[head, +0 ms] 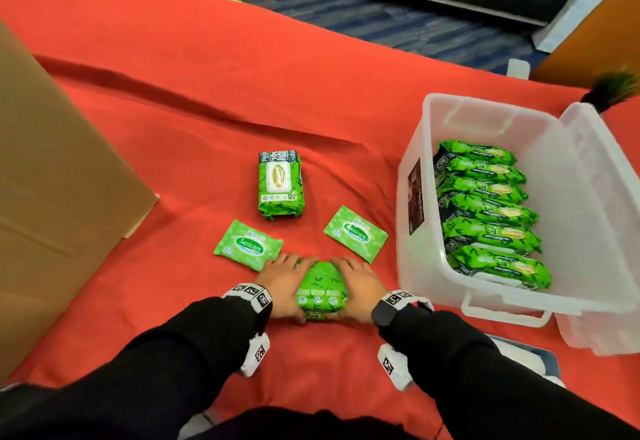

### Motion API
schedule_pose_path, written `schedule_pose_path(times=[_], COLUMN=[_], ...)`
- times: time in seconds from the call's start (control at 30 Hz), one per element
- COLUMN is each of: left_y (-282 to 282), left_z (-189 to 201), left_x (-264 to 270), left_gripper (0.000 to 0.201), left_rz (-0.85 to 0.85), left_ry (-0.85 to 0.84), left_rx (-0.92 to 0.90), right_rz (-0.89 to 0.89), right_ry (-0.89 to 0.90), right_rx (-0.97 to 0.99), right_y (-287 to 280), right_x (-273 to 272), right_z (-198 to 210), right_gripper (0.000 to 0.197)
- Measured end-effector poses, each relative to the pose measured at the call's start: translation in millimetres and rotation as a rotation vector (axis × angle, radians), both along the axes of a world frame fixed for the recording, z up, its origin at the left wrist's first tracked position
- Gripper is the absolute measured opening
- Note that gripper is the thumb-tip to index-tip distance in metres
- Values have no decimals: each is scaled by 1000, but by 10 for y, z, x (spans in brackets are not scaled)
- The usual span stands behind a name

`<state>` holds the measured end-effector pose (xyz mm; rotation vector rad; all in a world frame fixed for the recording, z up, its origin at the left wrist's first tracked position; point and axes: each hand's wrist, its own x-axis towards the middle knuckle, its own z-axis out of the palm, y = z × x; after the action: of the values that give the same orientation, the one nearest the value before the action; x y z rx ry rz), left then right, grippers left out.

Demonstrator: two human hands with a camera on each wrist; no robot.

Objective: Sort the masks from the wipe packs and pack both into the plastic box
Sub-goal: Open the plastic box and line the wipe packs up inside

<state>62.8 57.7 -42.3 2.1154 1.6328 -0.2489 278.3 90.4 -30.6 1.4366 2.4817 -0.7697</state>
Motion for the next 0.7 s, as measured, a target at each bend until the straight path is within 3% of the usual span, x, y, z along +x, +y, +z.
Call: schedule_pose_path(times=[0.1, 0.2, 0.27, 0.33, 0.4, 0.47, 0.6, 0.7], left_y=[-15, -126, -187, -233, -251, -238, -174, -163], left_z=[237, 619, 814, 906, 999, 1129, 1359, 1441], left_x=[-200, -371, -374, -317, -198, -85, -22, 87], left_gripper=[135, 123, 112, 96, 92, 92, 81, 75], left_rz=[166, 532, 716, 788, 747, 685, 630, 756], left_ry=[-314, -986, -1345, -1611, -1712, -1706, -1723, -1602], left_rx=[-135, -386, -540, -705, -772, -709, -468, -263], right_rz=[-116, -409, -653, -765, -740, -717, -886, -849], right_ry=[321, 656, 856, 954, 1044, 1177, 1285, 1228], right_rx=[-70, -96, -304, -594, -740, -753, -564, -495], right_y=[40, -13, -47, -101, -164, -209, -200, -192], right_x=[90, 134, 65, -88, -253, -361, -322, -189], right_z=[309, 638, 863, 1086, 1223, 1296, 1410, 1461], right_gripper=[110, 105, 101, 89, 64, 47, 54, 63])
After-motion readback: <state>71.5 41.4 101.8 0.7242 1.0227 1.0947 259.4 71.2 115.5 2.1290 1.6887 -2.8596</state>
